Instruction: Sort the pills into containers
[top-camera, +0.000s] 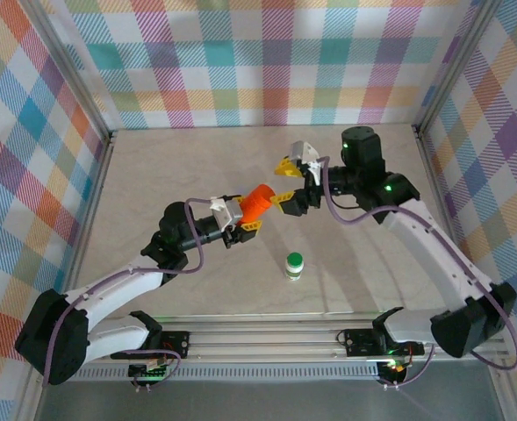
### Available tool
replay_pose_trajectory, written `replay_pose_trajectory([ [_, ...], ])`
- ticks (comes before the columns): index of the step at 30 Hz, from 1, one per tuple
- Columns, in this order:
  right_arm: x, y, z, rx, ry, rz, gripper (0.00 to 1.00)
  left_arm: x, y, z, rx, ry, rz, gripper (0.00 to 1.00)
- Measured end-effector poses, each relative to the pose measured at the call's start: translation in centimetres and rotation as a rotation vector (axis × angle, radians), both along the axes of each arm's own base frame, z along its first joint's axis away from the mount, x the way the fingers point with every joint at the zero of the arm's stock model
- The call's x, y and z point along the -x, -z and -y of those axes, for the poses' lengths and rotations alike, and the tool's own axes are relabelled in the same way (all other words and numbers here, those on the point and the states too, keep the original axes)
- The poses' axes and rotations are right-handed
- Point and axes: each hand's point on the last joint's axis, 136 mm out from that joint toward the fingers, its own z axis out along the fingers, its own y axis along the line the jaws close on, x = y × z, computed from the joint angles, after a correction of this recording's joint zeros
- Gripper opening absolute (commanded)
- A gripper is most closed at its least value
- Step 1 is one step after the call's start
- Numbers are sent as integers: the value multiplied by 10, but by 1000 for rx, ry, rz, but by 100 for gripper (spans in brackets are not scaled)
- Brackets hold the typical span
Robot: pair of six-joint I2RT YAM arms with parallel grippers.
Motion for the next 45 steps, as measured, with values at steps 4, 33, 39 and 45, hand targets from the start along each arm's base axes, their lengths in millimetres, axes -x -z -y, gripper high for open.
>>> replay_pose_trajectory([
  [4, -2, 11, -8, 2, -64, -23, 76, 4, -2, 0, 9, 17, -4, 0],
  [33, 11, 19, -20, 0, -250, -126, 59, 13, -4, 3, 23, 66, -22, 0],
  [39, 16, 21, -22, 7, -260, -143, 57, 13, -4, 3, 23, 68, -24, 0],
  [45, 16, 24, -24, 19, -244, -173, 36, 11, 0, 2, 14, 54, -39, 0],
])
